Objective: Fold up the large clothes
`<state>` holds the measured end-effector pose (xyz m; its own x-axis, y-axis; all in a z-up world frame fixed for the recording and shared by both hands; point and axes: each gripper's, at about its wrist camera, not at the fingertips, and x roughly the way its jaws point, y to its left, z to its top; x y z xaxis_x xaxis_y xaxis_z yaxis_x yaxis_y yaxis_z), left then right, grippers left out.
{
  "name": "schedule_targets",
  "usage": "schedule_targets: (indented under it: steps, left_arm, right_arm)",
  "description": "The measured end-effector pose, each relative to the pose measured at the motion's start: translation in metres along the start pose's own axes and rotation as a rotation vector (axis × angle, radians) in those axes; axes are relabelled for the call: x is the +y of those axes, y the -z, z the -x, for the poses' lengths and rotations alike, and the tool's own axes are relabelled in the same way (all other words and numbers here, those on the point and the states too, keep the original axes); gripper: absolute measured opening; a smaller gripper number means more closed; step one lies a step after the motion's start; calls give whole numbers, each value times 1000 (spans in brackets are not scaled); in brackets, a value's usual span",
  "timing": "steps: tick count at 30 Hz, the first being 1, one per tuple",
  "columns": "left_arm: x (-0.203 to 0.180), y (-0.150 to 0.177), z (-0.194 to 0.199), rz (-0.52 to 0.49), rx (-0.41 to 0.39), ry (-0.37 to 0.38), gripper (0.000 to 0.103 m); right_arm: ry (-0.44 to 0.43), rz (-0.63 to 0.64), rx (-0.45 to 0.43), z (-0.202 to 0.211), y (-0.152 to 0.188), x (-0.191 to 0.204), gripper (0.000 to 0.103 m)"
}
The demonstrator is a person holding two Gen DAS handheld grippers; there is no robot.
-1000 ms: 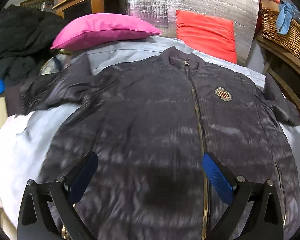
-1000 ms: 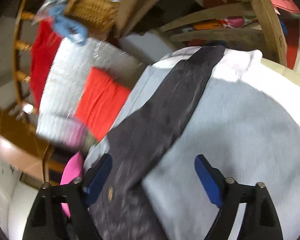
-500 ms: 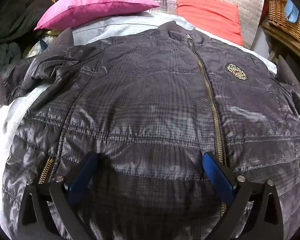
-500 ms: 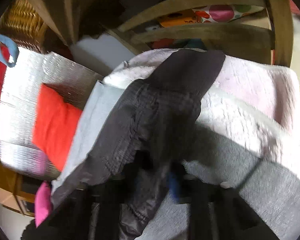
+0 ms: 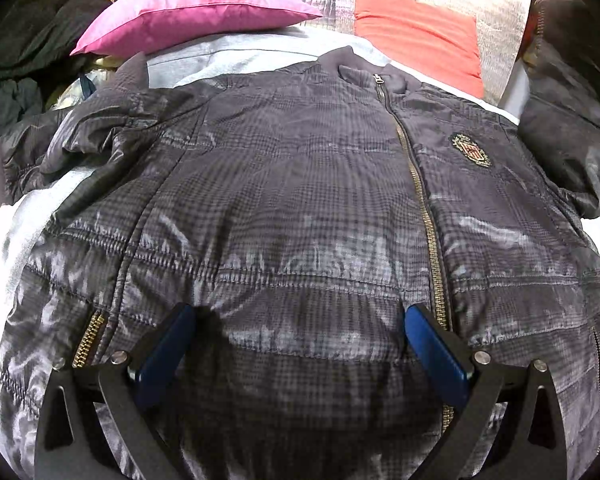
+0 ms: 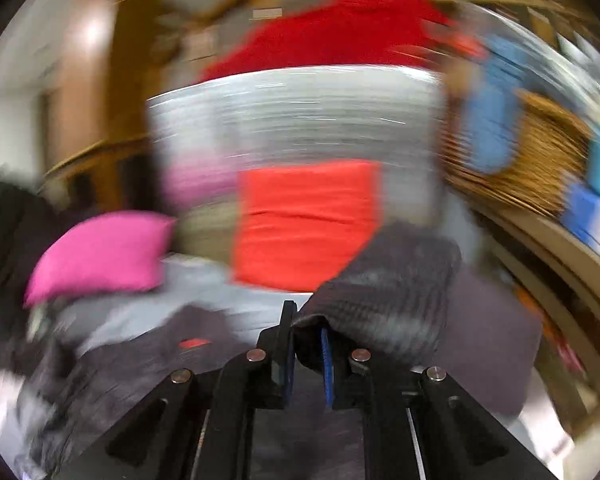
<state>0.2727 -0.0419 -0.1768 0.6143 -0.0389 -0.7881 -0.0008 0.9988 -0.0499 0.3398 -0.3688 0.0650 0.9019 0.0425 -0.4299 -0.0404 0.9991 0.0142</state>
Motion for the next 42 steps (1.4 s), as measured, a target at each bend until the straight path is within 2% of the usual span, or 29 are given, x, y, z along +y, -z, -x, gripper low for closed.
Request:
schedule_targets:
  steps: [2, 5, 6, 7, 8, 9, 13, 18, 21, 23, 26, 32, 34, 37, 39, 42]
  left_arm:
    - [0, 1, 1, 2, -1, 3, 103]
    - [1, 2, 2, 5, -2, 6, 103]
    - [1, 2, 2, 7, -3, 7, 103]
    - [1, 2, 2, 7, -3, 8, 103]
    - [1, 2, 2, 7, -3, 8, 103]
    - [2, 2, 2, 8, -2, 8, 103]
    - [2, 2, 2, 7, -3, 5, 103]
    - [1, -3, 5, 8, 23, 1, 103]
    - [7, -17, 18, 51, 58, 63, 103]
    - [12, -33, 38, 74, 26, 94, 103]
    - [11, -71, 55, 71, -26, 89, 103]
    - [2, -141, 40, 170, -42, 66, 103]
    - [-13, -159, 38, 161, -54, 65, 103]
    - [-49, -189, 21, 75, 4, 13, 103]
    - [-68, -202, -3, 19, 61, -59, 103]
    - [-76, -211, -42, -24, 151, -151, 103]
  right_arm:
    - [-97, 58, 26, -4, 19, 57, 13]
    - [-229, 86, 170, -32, 65, 112, 20]
    - [-254, 55, 223, -43, 83, 122, 30]
    - [-274, 25, 280, -54, 97, 127, 55]
    - [-293, -1, 350, -64, 113, 132, 73]
    - [-314, -32, 383, -65, 127, 133, 82]
    - [-371, -171, 358, -52, 146, 99, 82]
    - [-316, -432, 289, -21, 170, 25, 91]
    - [-315, -514, 313, -20, 193, 3, 91]
    - [-326, -528, 307, -19, 202, -4, 91]
    - [-352, -572, 298, -22, 213, -9, 91]
    - [-402, -623, 249, -20, 234, -21, 91]
    - [-422, -618, 214, -17, 238, -21, 91]
    - [-416, -602, 216, -18, 236, -19, 91]
    - [-424, -611, 211, -19, 237, -20, 91]
    - [-430, -619, 208, -18, 237, -22, 91]
